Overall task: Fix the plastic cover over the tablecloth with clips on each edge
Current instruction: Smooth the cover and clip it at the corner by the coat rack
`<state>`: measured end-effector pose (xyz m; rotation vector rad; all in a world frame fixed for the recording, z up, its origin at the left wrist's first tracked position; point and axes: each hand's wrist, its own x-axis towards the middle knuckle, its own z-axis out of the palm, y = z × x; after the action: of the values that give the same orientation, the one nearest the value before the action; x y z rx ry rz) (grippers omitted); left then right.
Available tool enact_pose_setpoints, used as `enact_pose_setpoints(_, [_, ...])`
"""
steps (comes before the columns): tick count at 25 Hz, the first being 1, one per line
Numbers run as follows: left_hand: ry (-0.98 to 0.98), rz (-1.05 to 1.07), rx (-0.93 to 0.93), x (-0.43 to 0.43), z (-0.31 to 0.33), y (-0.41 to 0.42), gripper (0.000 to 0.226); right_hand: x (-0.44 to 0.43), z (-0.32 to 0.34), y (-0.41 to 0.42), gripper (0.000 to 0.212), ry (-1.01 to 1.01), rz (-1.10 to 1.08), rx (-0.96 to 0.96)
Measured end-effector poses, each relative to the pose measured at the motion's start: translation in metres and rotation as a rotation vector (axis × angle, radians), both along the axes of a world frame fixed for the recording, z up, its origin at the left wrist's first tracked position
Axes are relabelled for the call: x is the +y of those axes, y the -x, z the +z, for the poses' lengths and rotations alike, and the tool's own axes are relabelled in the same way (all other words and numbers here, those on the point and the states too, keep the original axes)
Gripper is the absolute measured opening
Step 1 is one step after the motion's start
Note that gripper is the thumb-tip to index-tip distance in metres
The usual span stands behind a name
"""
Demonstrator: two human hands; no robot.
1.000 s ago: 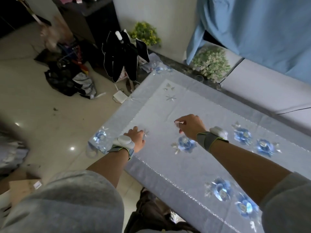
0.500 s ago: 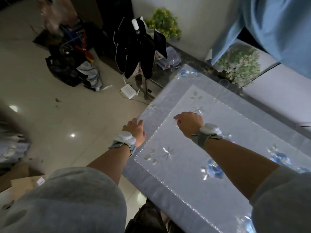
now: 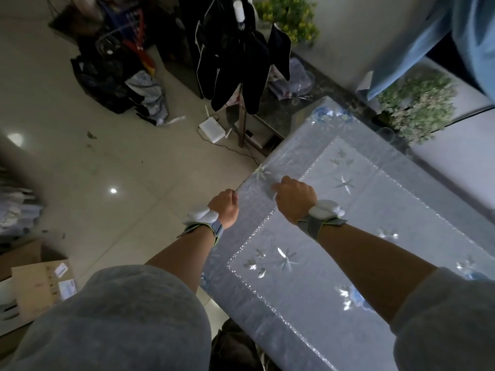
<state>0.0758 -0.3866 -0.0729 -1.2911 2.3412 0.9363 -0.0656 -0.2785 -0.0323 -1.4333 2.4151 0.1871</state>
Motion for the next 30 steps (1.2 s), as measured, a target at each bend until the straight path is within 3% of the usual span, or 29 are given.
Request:
enact_pose_setpoints(4, [-0.063, 0.038, -0.013, -0.004, -0.004, 0.006, 0.048, 0.005, 0.003, 0.005, 0.030, 0.091, -0.044, -0.102])
enact_pose_setpoints(7, [-0.093, 0.057, -0.028, -0.007, -0.009, 0.011, 0.053, 0.012, 0.000, 0.006, 0.019, 0.023, 0.102, -0.008])
enact_pose_setpoints(10, [-0.107, 0.059, -0.013, -0.012, -0.010, 0.021, 0.054, 0.010, 0.004, 0.017, 0.026, 0.008, 0.014, -0.032])
enact_pose_setpoints(14, [-0.101, 0.079, 0.013, -0.013, -0.012, 0.030, 0.055, -0.024, 0.017, 0.051, 0.020, 0.176, -0.352, -0.307])
enact_pose_setpoints(17, [-0.096, 0.069, 0.015, -0.011, -0.016, 0.027, 0.057, -0.060, 0.021, 0.060, 0.013, 0.372, -0.594, -0.633])
enact_pose_setpoints(20, [-0.112, 0.068, 0.026, -0.014, -0.018, 0.027, 0.057, -0.091, 0.018, 0.061, 0.022, 0.372, -0.742, -0.869])
enact_pose_setpoints(25, [-0.022, 0.019, 0.137, -0.020, -0.018, 0.050, 0.045, -0.116, 0.002, 0.075, 0.028, 0.350, -0.731, -0.877])
enact_pose_setpoints(30, [0.014, -0.038, 0.039, -0.017, -0.016, 0.076, 0.052, -0.130, -0.014, 0.092, 0.026, 0.252, -0.521, -0.671])
